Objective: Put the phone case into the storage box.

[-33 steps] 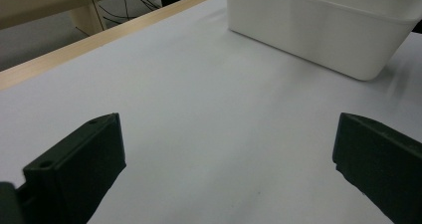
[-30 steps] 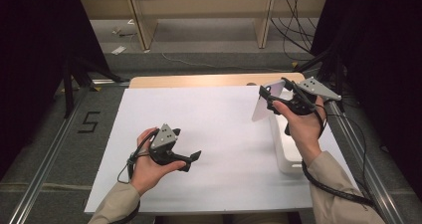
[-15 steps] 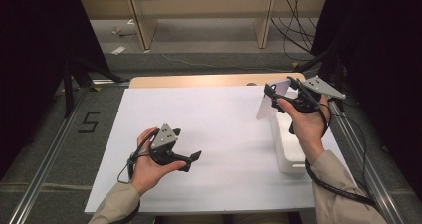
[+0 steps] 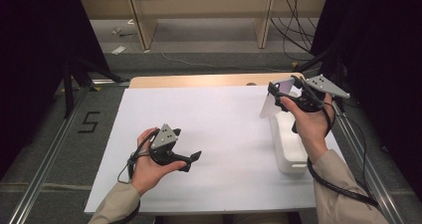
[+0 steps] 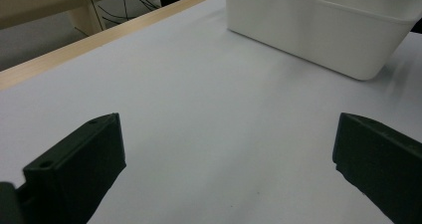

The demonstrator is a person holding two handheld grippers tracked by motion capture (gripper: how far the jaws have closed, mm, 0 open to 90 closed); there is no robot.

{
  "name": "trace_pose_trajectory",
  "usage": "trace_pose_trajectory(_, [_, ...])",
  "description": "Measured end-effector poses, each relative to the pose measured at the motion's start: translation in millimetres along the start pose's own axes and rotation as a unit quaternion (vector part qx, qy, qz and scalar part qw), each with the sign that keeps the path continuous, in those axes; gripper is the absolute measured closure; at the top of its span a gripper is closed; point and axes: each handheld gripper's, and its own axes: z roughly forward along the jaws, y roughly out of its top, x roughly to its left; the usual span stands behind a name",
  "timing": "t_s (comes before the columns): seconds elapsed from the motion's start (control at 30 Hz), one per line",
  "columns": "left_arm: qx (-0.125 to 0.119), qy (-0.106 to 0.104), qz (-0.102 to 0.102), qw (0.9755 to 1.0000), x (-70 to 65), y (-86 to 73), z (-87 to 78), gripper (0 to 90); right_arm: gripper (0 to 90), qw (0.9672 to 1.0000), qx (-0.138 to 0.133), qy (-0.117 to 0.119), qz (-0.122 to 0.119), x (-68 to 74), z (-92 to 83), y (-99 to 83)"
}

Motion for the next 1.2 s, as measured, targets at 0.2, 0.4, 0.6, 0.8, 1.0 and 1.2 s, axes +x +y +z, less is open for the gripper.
trace_pose_trajectory(0.2, [0.000, 0.000, -0.001, 1.0000, 0.2, -0.1, 0.1, 0.0, 18.1, 1.0000, 0.001, -0.005, 0.000, -2.9, -0.4, 0.2])
trace_pose_trajectory(0.4, [0.000, 0.000, 0.000, 1.0000, 0.0, 0.1, 0.0, 0.0, 18.1, 1.0000, 0.001, -0.010, 0.001, -6.1, -1.3, 0.6])
trace_pose_trajectory(0.6, [-0.001, -0.001, -0.001, 1.0000, 0.1, 0.2, -0.1, 0.0, 18.1, 0.9999, -0.002, -0.013, 0.000, -8.4, -2.4, 1.9])
trace_pose_trajectory(0.8, [-0.002, -0.001, 0.000, 1.0000, 0.7, 0.5, -0.5, 0.0, 18.1, 0.9998, -0.002, -0.018, 0.002, -12.4, -3.0, 2.3])
trace_pose_trajectory(1.0, [-0.002, -0.002, 0.000, 1.0000, 0.1, 0.4, -0.2, 0.0, 18.1, 0.9996, 0.001, -0.027, 0.002, -16.9, -4.1, 2.4])
trace_pose_trajectory(1.2, [-0.003, -0.001, -0.001, 1.0000, 0.7, 0.5, -0.5, 0.0, 18.1, 0.9994, 0.000, -0.033, 0.003, -21.9, -5.3, 3.0])
